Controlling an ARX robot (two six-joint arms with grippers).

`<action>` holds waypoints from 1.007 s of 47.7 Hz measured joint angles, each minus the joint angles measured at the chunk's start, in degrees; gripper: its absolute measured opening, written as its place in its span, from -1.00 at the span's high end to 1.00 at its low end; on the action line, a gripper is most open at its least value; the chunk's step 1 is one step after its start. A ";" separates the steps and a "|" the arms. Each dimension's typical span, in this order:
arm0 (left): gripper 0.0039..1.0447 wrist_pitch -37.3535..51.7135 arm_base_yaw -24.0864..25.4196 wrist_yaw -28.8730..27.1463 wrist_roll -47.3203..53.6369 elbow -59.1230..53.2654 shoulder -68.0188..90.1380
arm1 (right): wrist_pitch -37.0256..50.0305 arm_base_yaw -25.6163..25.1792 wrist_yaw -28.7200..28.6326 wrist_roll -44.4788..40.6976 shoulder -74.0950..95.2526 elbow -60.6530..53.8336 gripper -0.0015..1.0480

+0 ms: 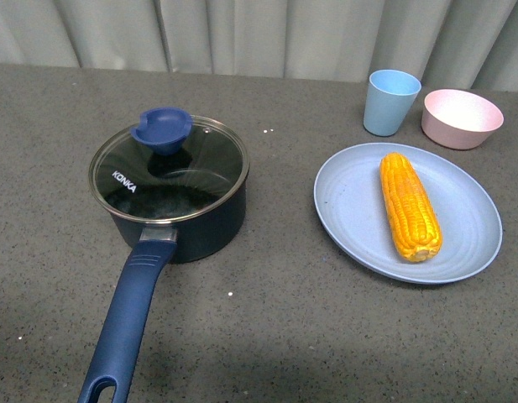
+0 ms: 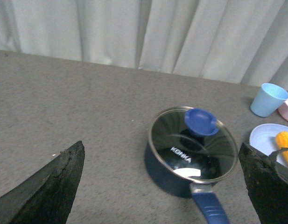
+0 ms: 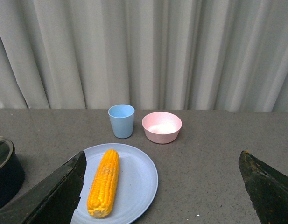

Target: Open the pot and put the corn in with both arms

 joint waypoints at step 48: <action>-0.88 45.07 -21.35 -16.24 -5.40 25.94 79.01 | 0.00 0.00 0.00 0.00 0.00 0.00 -0.82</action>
